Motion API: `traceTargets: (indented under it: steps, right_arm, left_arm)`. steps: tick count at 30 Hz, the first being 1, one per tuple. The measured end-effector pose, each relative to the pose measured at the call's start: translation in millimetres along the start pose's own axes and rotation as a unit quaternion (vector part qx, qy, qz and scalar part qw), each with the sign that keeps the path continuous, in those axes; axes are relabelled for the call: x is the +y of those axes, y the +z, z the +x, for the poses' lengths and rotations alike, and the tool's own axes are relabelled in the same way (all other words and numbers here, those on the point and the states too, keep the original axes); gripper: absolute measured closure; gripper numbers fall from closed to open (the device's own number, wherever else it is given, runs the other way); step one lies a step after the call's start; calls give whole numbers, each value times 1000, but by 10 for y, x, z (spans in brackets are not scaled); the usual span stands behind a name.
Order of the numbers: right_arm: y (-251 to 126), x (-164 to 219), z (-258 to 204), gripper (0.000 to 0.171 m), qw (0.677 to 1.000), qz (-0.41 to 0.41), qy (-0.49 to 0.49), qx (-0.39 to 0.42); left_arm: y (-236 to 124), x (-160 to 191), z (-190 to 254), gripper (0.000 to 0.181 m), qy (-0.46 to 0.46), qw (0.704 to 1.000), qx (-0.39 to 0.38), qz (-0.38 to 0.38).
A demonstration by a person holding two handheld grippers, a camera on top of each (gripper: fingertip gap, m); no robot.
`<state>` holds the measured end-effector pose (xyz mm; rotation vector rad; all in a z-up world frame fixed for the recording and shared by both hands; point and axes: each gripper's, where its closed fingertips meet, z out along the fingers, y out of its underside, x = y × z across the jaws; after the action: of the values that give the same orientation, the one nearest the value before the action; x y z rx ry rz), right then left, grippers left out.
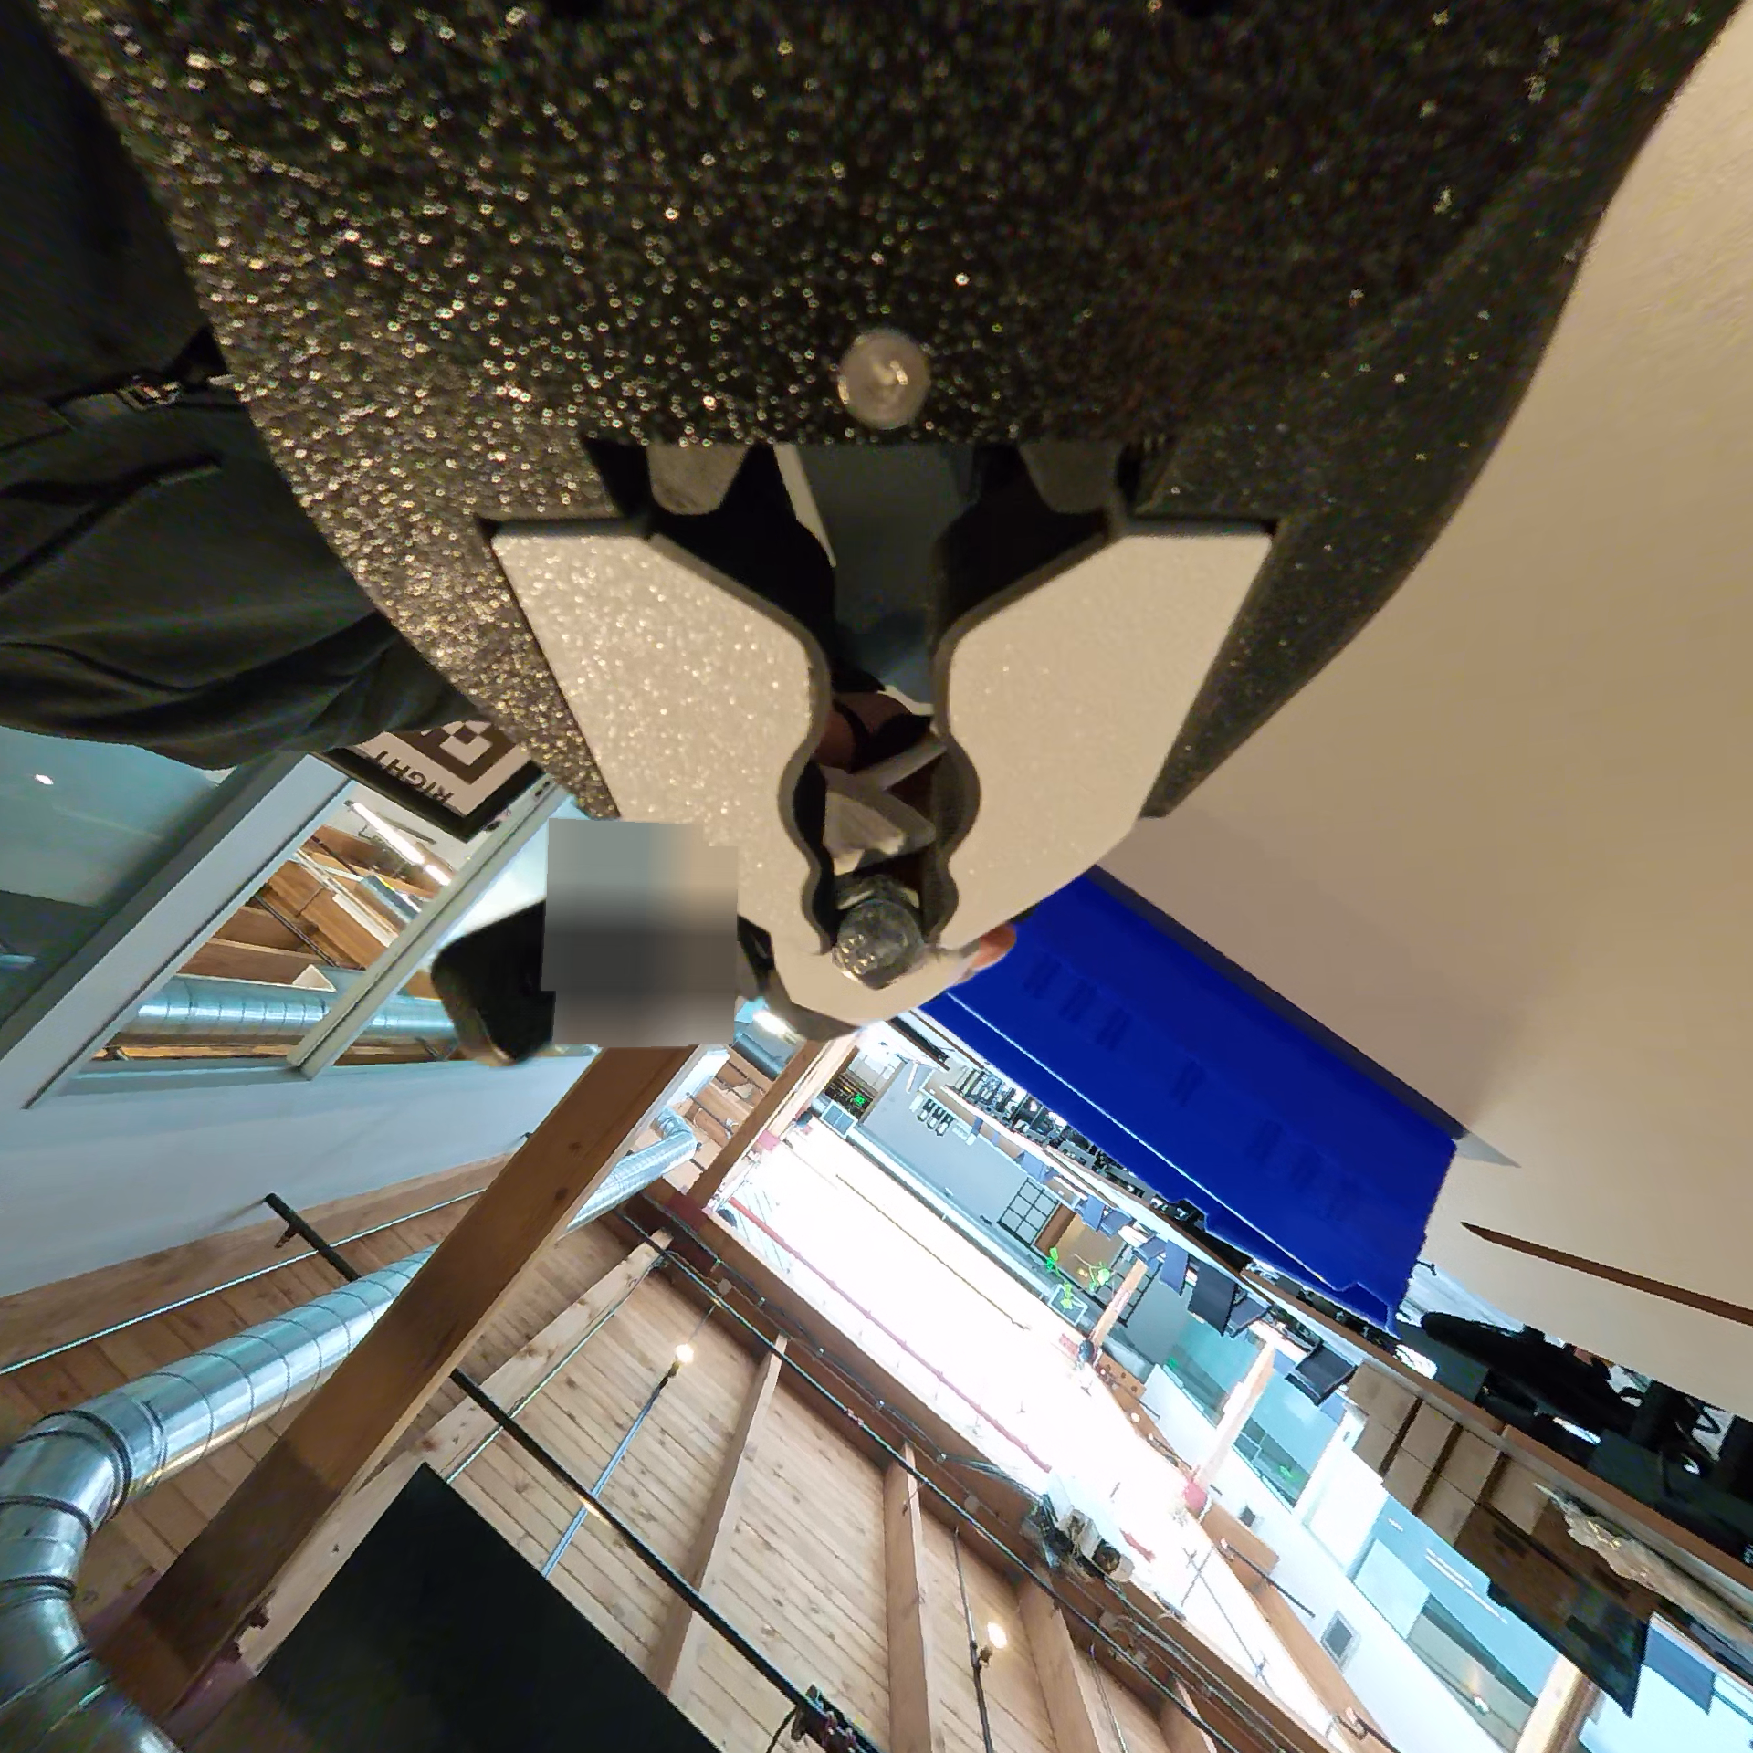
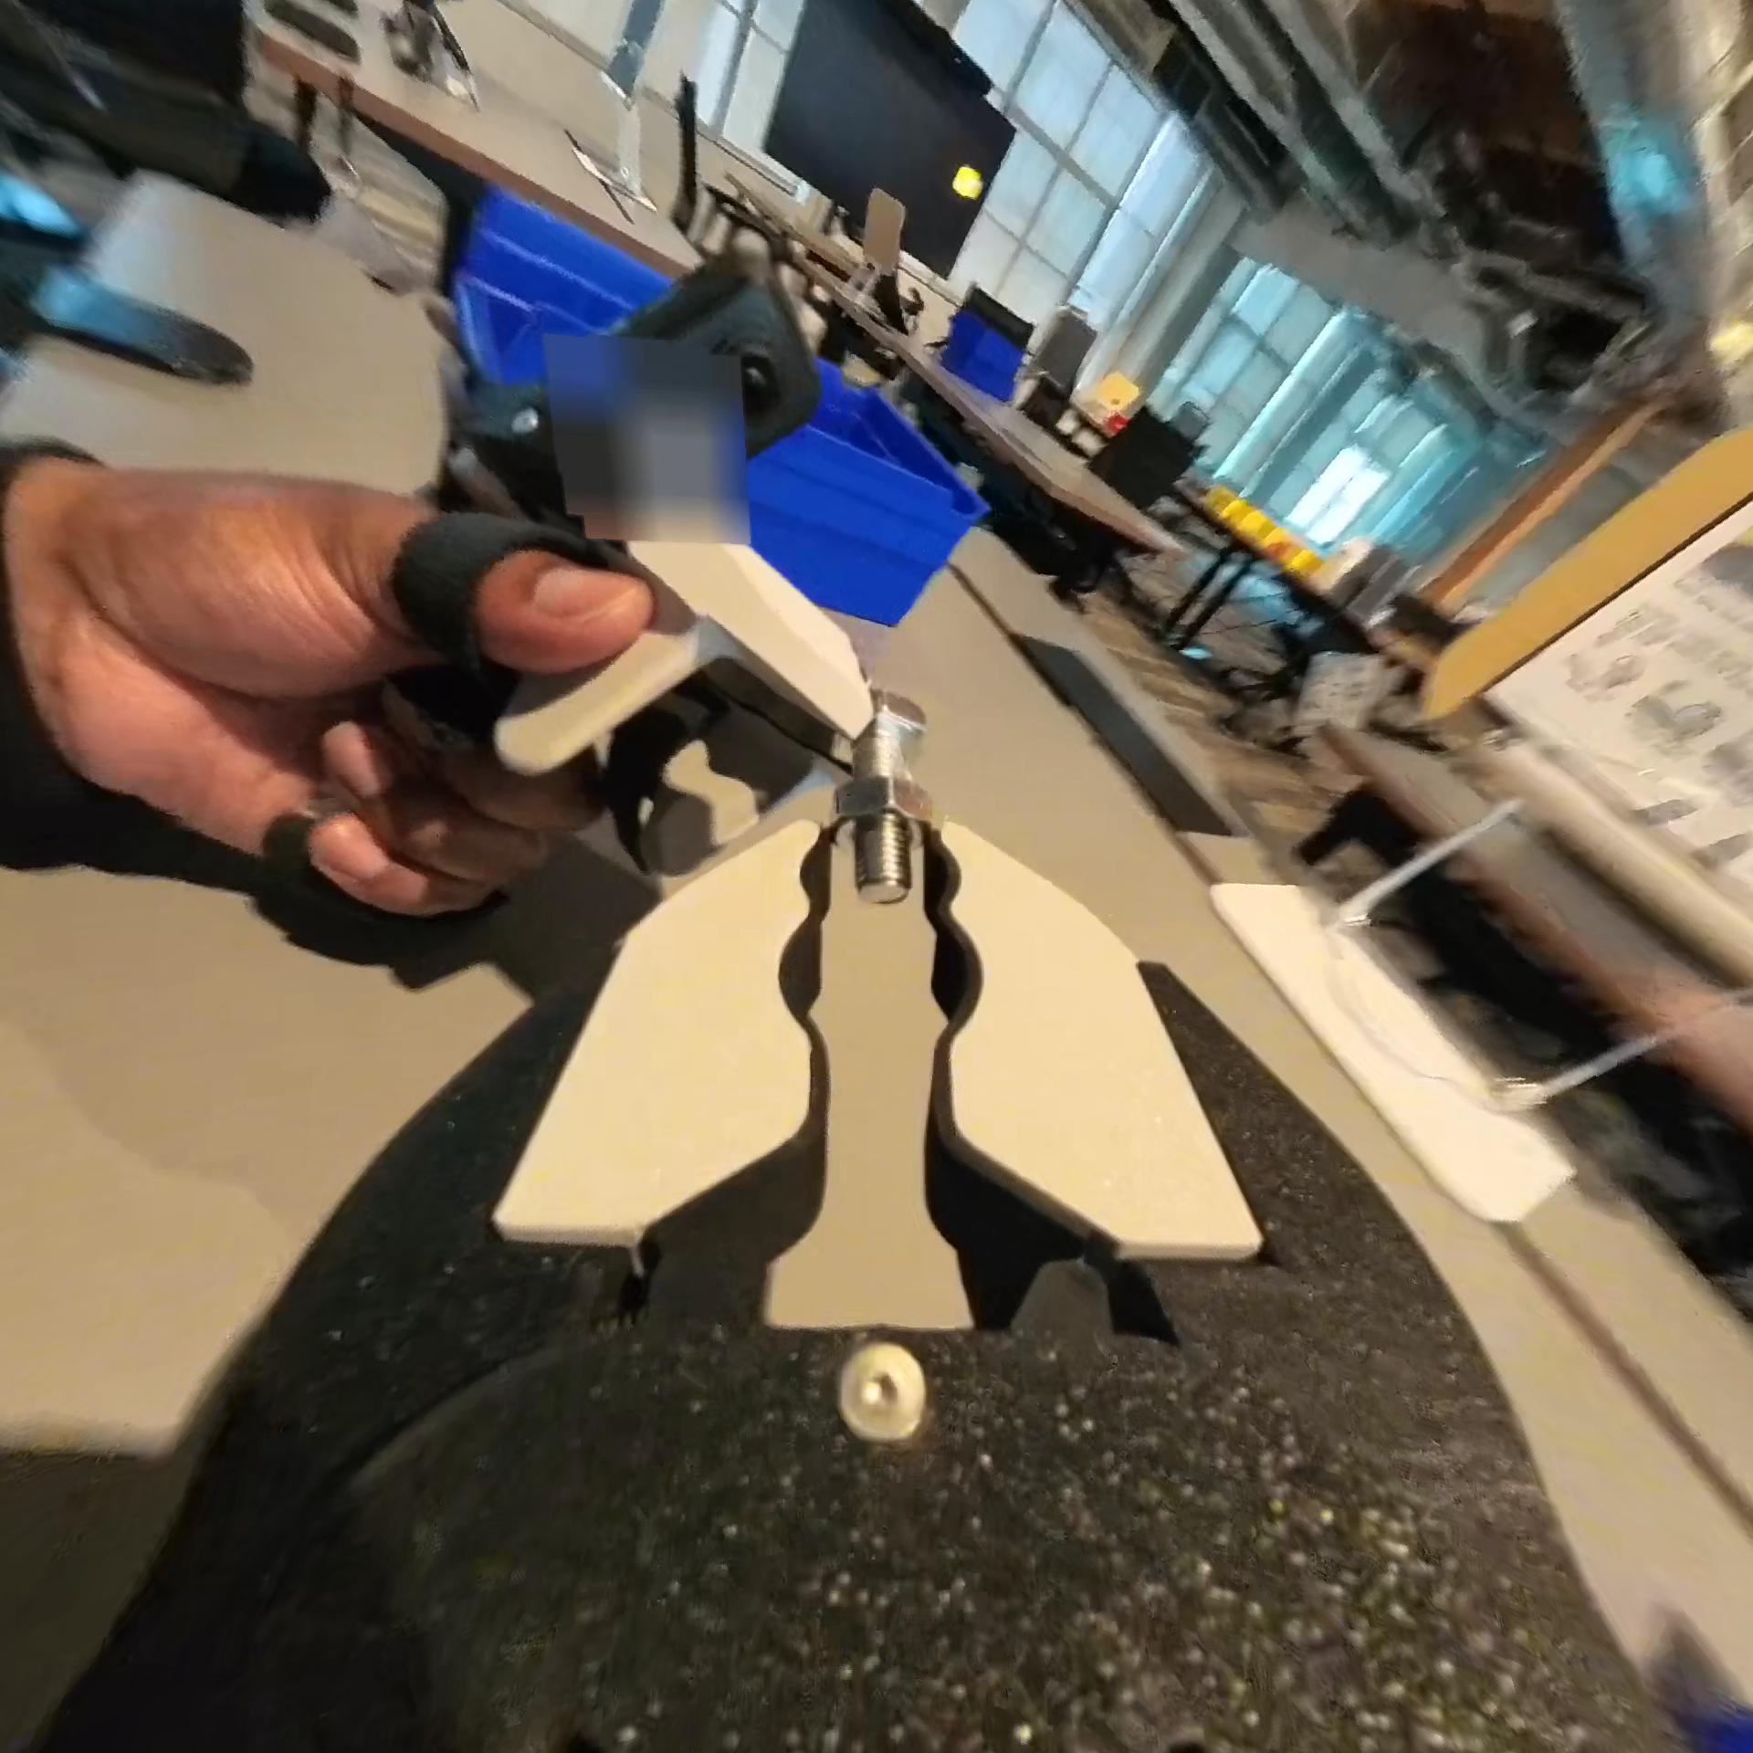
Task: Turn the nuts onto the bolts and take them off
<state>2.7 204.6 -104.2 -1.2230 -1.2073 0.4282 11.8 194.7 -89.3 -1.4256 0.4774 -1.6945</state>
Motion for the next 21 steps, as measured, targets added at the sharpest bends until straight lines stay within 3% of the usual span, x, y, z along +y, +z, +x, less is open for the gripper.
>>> traceTargets:
  steps: [3,6,8,10,12,16,21]
  right_arm:
    - [0,-28,-71,153,982,32,158,-98]
    - [-59,-106,-123,153,904,76,353,-229]
    - [-91,-142,-130,153,865,97,409,-273]
    - [-75,-133,-115,146,879,101,389,-256]
    - [-42,-102,-104,134,917,86,325,-213]
    - [-7,-41,49,121,985,56,150,-71]
    - [-51,-124,104,126,998,48,-17,34]
  left_arm:
    - [-4,-2,8,165,4,1000,1,-1]
    - [17,7,38,164,14,1000,5,-5]
    - [25,2,53,164,22,1000,6,-5]
    - [7,-27,40,165,24,1000,0,4]
    - [-25,-70,36,165,19,1000,1,17]
    - [-21,-54,33,165,8,1000,6,17]
    - [-21,-32,19,165,3,1000,3,11]
